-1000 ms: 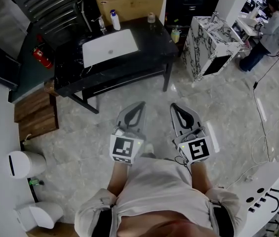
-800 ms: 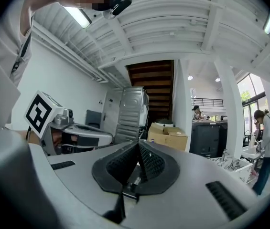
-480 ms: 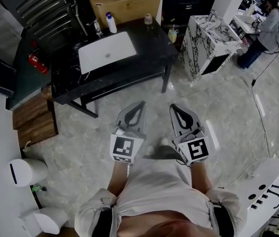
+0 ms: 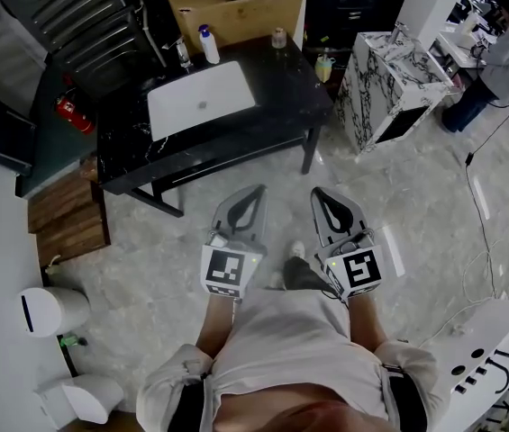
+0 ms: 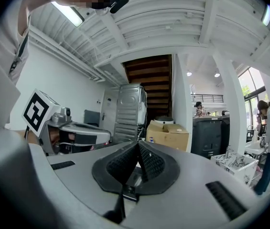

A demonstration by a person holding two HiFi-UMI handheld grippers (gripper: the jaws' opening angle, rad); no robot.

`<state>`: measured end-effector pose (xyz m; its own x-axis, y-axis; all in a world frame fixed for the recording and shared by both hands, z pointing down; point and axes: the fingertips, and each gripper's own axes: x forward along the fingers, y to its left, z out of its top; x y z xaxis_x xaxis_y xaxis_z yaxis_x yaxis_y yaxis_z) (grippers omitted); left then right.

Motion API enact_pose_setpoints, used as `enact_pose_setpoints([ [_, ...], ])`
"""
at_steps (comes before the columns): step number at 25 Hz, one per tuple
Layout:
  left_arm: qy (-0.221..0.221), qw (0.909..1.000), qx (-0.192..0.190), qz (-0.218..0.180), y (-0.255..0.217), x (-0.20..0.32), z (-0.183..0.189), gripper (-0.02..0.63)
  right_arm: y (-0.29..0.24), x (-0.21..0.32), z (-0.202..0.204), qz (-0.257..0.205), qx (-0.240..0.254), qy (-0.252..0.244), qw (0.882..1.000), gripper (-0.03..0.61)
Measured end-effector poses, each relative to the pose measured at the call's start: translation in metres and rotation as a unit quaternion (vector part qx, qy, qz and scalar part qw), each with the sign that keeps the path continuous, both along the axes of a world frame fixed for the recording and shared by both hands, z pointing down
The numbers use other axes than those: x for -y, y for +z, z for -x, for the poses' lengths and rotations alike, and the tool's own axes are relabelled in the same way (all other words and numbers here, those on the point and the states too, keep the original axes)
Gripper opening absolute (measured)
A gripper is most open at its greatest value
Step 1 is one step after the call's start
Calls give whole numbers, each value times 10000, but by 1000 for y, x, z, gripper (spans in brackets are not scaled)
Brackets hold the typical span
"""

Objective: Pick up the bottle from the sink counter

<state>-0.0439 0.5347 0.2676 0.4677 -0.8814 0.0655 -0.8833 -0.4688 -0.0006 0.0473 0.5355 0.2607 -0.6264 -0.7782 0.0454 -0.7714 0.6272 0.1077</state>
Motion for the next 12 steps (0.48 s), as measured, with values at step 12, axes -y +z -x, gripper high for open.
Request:
enact_pose_setpoints([
  [12,-202,9998,61,-13,-5,63,-10,2,-4,67,-7,-24,74,-260,9996,-3],
])
